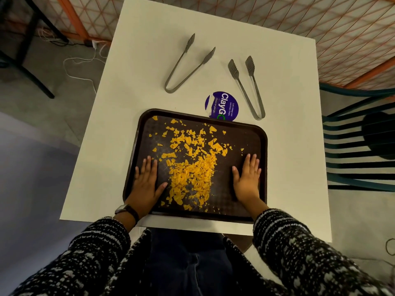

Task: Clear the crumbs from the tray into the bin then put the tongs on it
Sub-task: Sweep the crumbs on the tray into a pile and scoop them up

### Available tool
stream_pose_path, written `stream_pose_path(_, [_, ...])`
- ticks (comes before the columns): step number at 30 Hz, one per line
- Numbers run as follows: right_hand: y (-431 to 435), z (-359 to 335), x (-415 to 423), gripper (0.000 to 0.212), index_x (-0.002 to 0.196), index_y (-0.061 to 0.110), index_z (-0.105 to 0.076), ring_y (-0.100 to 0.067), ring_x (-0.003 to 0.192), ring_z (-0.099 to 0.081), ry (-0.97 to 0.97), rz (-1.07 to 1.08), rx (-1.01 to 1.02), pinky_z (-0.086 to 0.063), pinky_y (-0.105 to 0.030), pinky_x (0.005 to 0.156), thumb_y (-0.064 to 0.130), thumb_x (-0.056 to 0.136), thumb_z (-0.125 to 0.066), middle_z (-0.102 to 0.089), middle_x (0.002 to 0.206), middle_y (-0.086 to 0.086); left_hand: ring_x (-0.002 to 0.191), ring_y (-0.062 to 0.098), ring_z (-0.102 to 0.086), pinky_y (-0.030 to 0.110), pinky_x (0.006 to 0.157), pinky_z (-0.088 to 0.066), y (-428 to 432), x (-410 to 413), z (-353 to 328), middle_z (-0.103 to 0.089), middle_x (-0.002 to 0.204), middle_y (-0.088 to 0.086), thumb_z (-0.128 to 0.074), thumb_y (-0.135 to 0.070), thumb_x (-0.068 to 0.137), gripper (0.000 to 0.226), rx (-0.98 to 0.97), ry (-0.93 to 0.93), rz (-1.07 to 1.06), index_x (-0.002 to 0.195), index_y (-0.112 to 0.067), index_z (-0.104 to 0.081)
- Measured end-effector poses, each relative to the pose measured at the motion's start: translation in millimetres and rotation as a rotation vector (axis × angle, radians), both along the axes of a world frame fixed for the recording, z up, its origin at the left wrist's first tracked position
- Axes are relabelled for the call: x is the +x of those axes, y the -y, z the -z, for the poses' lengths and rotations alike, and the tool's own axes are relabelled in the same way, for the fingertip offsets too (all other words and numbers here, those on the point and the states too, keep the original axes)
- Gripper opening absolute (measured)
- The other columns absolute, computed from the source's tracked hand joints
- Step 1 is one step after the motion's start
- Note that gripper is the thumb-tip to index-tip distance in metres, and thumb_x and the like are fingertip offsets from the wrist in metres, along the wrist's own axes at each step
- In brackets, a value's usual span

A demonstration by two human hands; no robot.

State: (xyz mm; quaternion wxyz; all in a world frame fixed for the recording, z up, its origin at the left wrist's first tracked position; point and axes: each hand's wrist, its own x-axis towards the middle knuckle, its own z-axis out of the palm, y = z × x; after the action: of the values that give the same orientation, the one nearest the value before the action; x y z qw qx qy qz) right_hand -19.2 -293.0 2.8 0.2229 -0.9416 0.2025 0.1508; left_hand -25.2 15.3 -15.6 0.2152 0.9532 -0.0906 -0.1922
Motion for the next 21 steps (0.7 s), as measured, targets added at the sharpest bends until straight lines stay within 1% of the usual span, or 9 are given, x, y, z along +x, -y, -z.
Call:
stream_pose_path(2, [-17, -2, -3, 0.069, 0.148, 0.007, 0.003, -0.026, 0.145, 0.013, 0.007, 0.030, 0.045, 0.009, -0.041, 0.117, 0.037, 0.098, -0.035, 0.009, 0.158, -0.015, 0.141, 0.017, 0.012, 0.022, 0.108, 0.028, -1, 1, 0, 0.012, 0.151, 0.008, 0.001, -0.074, 0.079, 0.095, 0.012, -0.004, 0.013, 0.144, -0.004, 0.002])
stream_pose_path(5, [-48, -9, -7, 0.071, 0.148, 0.015, 0.009, -0.020, 0.142, 0.020, 0.036, -0.121, 0.188, 0.014, -0.036, 0.116, 0.042, 0.097, -0.033, 0.016, 0.157, -0.006, 0.142, 0.019, 0.010, 0.022, 0.108, 0.027, 0, 2, 0, 0.011, 0.151, 0.010, 0.001, -0.072, 0.081, 0.093, 0.027, -0.002, 0.010, 0.143, -0.003, 0.003])
stream_pose_path(7, [-65, -17, -8, 0.072, 0.147, 0.024, 0.013, -0.017, 0.142, 0.020, 0.042, -0.239, 0.328, 0.011, -0.035, 0.115, 0.046, 0.097, -0.033, 0.019, 0.155, 0.004, 0.142, 0.020, 0.010, 0.021, 0.108, 0.028, 0, 1, 0, 0.011, 0.151, 0.011, 0.001, -0.072, 0.081, 0.091, 0.039, 0.004, 0.004, 0.143, -0.004, 0.005])
stream_pose_path(10, [-70, -26, -2, 0.068, 0.147, 0.027, 0.009, -0.013, 0.140, 0.018, 0.065, -0.269, 0.430, 0.006, -0.033, 0.114, 0.044, 0.097, -0.034, 0.019, 0.153, 0.011, 0.142, 0.019, 0.012, 0.024, 0.110, 0.026, 2, 1, 1, 0.013, 0.151, 0.009, 0.002, -0.072, 0.081, 0.091, 0.035, 0.009, -0.007, 0.142, -0.006, 0.007])
stream_pose_path(12, [-60, -26, 5, 0.066, 0.148, 0.024, 0.005, -0.012, 0.142, 0.016, 0.125, -0.200, 0.385, 0.007, -0.033, 0.116, 0.040, 0.098, -0.034, 0.014, 0.155, 0.008, 0.142, 0.019, 0.013, 0.030, 0.113, 0.020, 2, 1, 1, 0.013, 0.151, 0.008, 0.001, -0.072, 0.081, 0.090, 0.028, 0.006, -0.011, 0.142, -0.006, 0.008])
stream_pose_path(14, [-38, -23, 14, 0.066, 0.149, 0.019, 0.002, -0.012, 0.142, 0.015, 0.139, -0.111, 0.301, 0.008, -0.033, 0.117, 0.039, 0.098, -0.034, 0.008, 0.158, 0.002, 0.142, 0.019, 0.012, 0.028, 0.113, 0.022, 2, 1, 0, 0.011, 0.152, 0.009, 0.000, -0.071, 0.082, 0.090, 0.026, 0.004, -0.006, 0.143, -0.006, 0.006])
stream_pose_path(16, [-12, -18, 23, 0.067, 0.149, 0.013, 0.000, -0.016, 0.144, 0.013, 0.114, -0.065, 0.211, 0.008, -0.034, 0.118, 0.037, 0.098, -0.034, 0.006, 0.159, -0.005, 0.142, 0.016, 0.014, 0.024, 0.110, 0.026, 1, 1, 0, 0.009, 0.153, 0.011, -0.001, -0.070, 0.083, 0.088, 0.025, 0.005, 0.002, 0.144, -0.006, 0.005])
stream_pose_path(19, [14, -13, 31, 0.069, 0.149, 0.009, 0.003, -0.021, 0.146, 0.010, 0.032, -0.035, 0.131, 0.007, -0.035, 0.118, 0.038, 0.098, -0.034, 0.007, 0.159, -0.012, 0.138, 0.004, 0.027, 0.022, 0.109, 0.026, 1, 0, 0, 0.007, 0.153, 0.012, -0.003, -0.068, 0.085, 0.086, 0.018, 0.002, 0.004, 0.144, -0.005, 0.003])
stream_pose_path(21, [13, -11, 33, 0.071, 0.149, 0.008, 0.005, -0.023, 0.146, 0.011, -0.005, -0.063, 0.100, 0.008, -0.036, 0.118, 0.040, 0.098, -0.033, 0.009, 0.158, -0.013, 0.137, 0.004, 0.029, 0.022, 0.109, 0.027, 1, 0, 0, 0.007, 0.153, 0.012, -0.003, -0.068, 0.085, 0.087, 0.022, 0.001, 0.004, 0.144, -0.005, 0.003])
